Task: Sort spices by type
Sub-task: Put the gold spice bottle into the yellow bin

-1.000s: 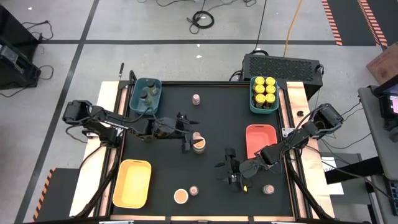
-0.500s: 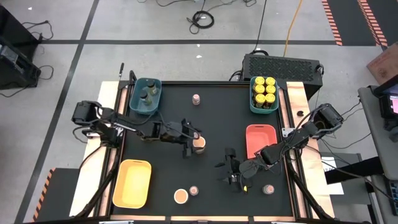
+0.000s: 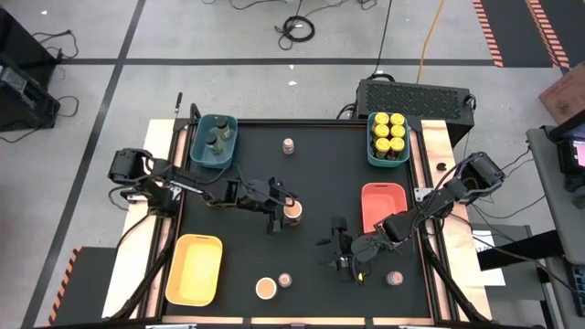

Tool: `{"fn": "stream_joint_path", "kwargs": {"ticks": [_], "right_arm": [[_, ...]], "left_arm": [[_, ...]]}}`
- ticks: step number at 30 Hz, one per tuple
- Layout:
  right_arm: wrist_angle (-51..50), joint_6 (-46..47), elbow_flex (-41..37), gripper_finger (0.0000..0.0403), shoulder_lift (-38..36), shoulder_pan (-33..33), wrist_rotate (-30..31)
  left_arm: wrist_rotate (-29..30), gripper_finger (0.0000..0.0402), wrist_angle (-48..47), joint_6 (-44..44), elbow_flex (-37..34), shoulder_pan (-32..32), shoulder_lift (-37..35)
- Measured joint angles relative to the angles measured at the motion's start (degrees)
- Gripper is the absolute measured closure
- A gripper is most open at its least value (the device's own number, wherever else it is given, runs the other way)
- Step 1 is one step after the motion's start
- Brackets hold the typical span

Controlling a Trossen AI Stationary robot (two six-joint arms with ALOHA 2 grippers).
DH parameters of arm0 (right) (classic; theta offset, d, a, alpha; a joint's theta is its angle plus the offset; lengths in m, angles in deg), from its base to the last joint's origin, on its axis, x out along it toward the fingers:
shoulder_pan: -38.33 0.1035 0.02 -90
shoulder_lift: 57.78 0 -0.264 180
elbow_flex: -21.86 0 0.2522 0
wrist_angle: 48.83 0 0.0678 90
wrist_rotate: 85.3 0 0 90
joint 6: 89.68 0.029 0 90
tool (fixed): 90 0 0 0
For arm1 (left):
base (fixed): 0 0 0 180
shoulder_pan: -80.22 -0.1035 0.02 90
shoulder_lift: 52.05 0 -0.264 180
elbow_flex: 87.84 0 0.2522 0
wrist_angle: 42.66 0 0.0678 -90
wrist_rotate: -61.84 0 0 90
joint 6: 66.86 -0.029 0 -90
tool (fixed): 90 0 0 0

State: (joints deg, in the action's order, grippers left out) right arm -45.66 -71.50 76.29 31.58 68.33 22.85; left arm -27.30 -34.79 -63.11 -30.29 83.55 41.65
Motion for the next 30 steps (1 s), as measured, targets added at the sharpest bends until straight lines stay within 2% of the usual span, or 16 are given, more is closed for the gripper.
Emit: {"fn": "stream_joint_path", "kwargs": {"ticks": [16, 19, 26, 30], "right_arm": [[-0.1, 0.0, 0.0, 0.0142, 0.0, 0.0, 0.0], [-0.1, 0.0, 0.0, 0.0142, 0.0, 0.0, 0.0], [-0.1, 0.0, 0.0, 0.0142, 0.0, 0.0, 0.0], [-0.1, 0.0, 0.0, 0.0142, 0.0, 0.0, 0.0]], "left_arm": [[0.0, 0.0009, 0.4, -0.1, 0.0, 0.1, 1.6], [0.0, 0.0032, 0.4, -0.1, 0.0, 0.1, 1.6], [-0.3, 0.0123, 0.4, 0.2, 0.0, 0.1, 1.6], [-0.3, 0.0124, -0.1, 0.6, 0.0, 0.1, 1.0]]}}
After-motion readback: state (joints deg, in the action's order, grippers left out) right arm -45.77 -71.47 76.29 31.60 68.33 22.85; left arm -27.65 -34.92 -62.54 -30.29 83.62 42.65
